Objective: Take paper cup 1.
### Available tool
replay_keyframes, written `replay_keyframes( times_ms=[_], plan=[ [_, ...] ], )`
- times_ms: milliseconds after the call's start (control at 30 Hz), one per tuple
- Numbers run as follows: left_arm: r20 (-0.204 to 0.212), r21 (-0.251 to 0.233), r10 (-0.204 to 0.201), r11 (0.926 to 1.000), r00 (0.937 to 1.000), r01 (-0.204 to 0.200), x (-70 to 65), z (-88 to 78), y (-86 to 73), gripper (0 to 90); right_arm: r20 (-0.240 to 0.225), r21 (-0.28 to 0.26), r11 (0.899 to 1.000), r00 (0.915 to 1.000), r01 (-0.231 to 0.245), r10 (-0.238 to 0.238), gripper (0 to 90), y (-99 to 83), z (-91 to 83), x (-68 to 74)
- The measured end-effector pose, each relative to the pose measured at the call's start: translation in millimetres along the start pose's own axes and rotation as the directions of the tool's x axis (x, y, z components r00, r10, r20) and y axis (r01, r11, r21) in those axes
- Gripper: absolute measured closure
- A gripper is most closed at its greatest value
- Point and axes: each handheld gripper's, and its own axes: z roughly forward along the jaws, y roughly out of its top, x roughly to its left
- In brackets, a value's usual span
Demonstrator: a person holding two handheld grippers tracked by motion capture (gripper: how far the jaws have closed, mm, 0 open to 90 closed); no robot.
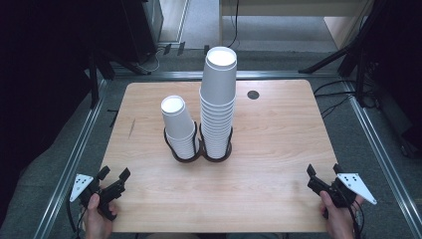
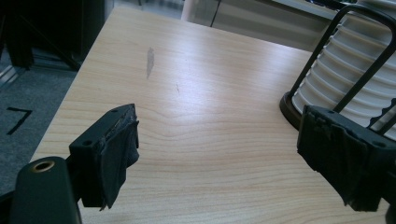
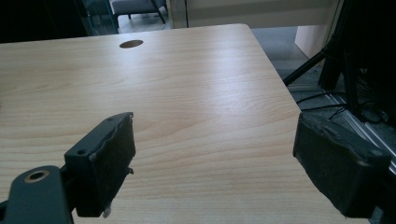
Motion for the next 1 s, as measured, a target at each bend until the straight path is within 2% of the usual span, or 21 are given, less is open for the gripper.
replay_keyframes(
  times_ms=[233,267,300,333,500,533,567,600,633,667,700,733,767,800,833,900,1000],
  plan=[
    [-0.009,-0.002,-0.007,1.0,0.9999,0.007,0.2,-1.4,0.4,12.5,-0.024,0.003,1.0,0.9997,-0.01,0.01,10.8,3.1,-2.2,-2.4],
    [-0.017,-0.004,-0.007,1.0,0.9998,0.007,0.4,-1.4,0.9,12.6,-0.027,0.005,1.0,0.9992,-0.029,0.029,10.9,5.9,-2.6,-2.2],
    [-0.018,-0.002,-0.007,1.0,0.9998,0.007,0.4,-1.4,1.1,12.6,-0.027,0.005,1.0,0.9992,-0.029,0.029,10.9,5.9,-2.6,-2.2],
    [-0.018,0.01,0.003,0.9999,0.9998,-0.003,0.1,-0.6,2.3,12.5,-0.032,-0.002,0.999,0.9984,-0.046,0.046,10.8,10.4,-3.6,-0.3],
    [-0.008,0.025,0.031,0.9992,0.9995,-0.031,-3.0,1.9,4.6,13.2,-0.033,-0.025,0.999,0.9988,-0.037,0.036,10.8,24.8,-7.1,9.2],
    [-0.004,0.027,0.037,0.9989,0.9993,-0.037,-4.4,2.3,5.8,13.3,-0.056,-0.034,0.998,0.9972,-0.051,0.049,10.8,32.8,-9.3,14.0],
    [0.009,0.021,0.037,0.9991,0.9993,-0.037,-6.9,2.6,7.7,13.3,-0.056,-0.034,0.998,0.9972,-0.051,0.049,10.8,32.8,-9.3,14.0],
    [0.028,0.013,0.037,0.9992,0.9989,-0.037,-11.5,3.1,11.5,13.4,-0.066,-0.04,0.998,0.9969,-0.047,0.044,10.9,40.5,-10.5,20.5],
    [0.028,0.013,0.037,0.9992,0.9989,-0.037,-11.5,3.1,11.5,13.5,-0.066,-0.04,0.998,0.9969,-0.047,0.044,10.9,40.5,-10.5,20.5],
    [0.038,0.005,0.034,0.9994,0.9987,-0.034,-16.1,3.3,15.3,13.5,-0.088,-0.045,0.998,0.9957,-0.031,0.027,10.9,48.4,-12.3,29.1],
    [0.038,0.005,0.034,0.9994,0.9987,-0.034,-16.1,3.3,15.3,13.5,-0.088,-0.045,0.998,0.9957,-0.031,0.027,10.9,48.4,-12.3,29.1],
    [0.048,0.002,0.037,0.9993,0.9982,-0.037,-19.1,3.3,18.3,13.5,-0.117,-0.053,0.998,0.993,-0.022,0.016,10.9,54.2,-14.3,35.5],
    [0.048,0.002,0.037,0.9993,0.9982,-0.037,-19.1,3.3,18.3,13.5,-0.117,-0.053,0.998,0.993,-0.022,0.016,10.9,54.2,-14.3,35.5],
    [0.048,-0.003,0.049,0.9988,0.9977,-0.049,-22.9,4.0,20.7,13.5,-0.128,-0.062,0.998,0.9918,-0.008,0.0,10.9,60.6,-16.0,42.7],
    [0.048,-0.003,0.049,0.9988,0.9977,-0.049,-22.9,4.0,20.7,13.5,-0.128,-0.062,0.998,0.9918,-0.008,0.0,10.9,60.6,-16.0,42.7],
    [0.052,0.001,0.06,0.9982,0.9968,-0.06,-25.3,5.8,22.3,13.5,-0.155,-0.083,0.997,0.9879,-0.007,-0.005,10.8,70.2,-18.2,51.9],
    [0.054,0.001,0.072,0.9974,0.9959,-0.072,-29.0,7.3,25.9,13.5,-0.163,-0.095,0.995,0.9865,0.0,-0.015,10.8,78.8,-18.9,60.0]
  ],
)
